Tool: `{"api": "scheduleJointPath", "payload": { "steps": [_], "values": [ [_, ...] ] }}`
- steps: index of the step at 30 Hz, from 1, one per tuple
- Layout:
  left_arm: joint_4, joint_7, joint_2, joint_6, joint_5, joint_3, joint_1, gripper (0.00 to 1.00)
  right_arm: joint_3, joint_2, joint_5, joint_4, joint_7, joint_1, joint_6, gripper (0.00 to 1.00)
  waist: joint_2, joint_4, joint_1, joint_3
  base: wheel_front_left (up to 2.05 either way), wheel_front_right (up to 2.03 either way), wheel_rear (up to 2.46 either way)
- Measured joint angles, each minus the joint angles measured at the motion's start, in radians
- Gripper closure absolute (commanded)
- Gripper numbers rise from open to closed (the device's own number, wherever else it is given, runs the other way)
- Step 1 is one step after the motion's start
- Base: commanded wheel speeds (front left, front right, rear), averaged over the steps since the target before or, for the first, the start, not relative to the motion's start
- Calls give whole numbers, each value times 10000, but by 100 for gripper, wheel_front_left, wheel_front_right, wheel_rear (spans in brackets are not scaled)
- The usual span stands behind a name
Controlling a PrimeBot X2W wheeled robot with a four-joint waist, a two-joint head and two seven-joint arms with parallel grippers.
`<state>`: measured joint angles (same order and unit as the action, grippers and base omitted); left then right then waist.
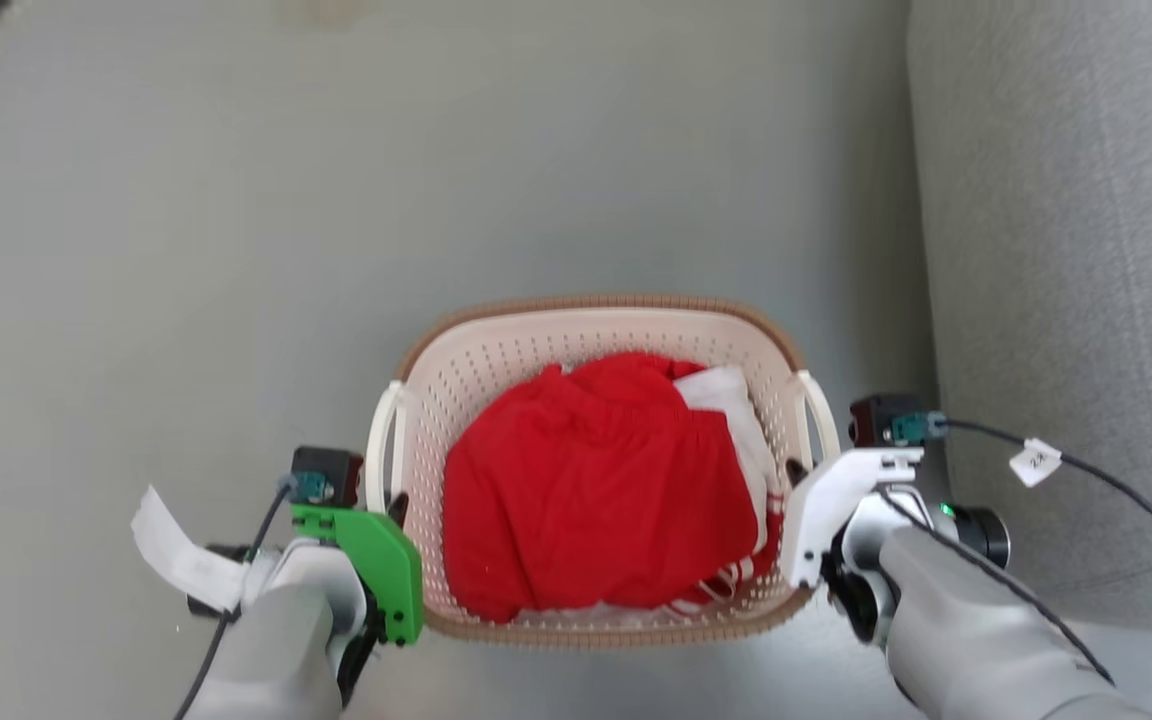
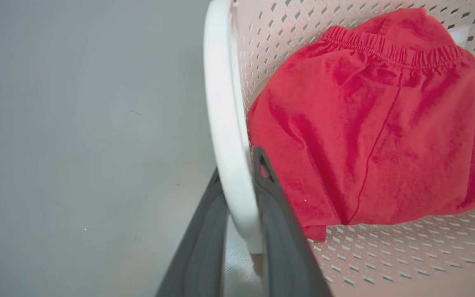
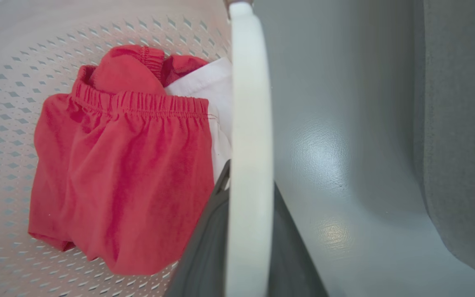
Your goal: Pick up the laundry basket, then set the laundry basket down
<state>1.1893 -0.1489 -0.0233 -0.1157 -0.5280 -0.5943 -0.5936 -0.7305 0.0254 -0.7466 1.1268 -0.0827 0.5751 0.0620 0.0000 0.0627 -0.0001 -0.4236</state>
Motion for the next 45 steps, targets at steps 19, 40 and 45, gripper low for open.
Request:
{"api": "scheduleJointPath", "payload": {
  "steps": [19, 40, 45],
  "values": [
    [50, 591, 23, 65, -596, -456, 1665, 100, -786, 0, -899, -334, 514, -1801, 115, 100, 0, -9, 0, 2396, 0, 0, 0],
    [-255, 951, 90, 454, -1028, -792, 2354, 100, -1480, 61, -1509, -650, 779, -2469, 449, 100, 0, -57, 0, 3523, 0, 0, 0],
    [-291, 955, 96, 516, -1110, -855, 2358, 100, -1551, 67, -1551, -650, 775, -2469, 458, 100, 0, -67, 0, 3526, 0, 0, 0]
  ]
}}
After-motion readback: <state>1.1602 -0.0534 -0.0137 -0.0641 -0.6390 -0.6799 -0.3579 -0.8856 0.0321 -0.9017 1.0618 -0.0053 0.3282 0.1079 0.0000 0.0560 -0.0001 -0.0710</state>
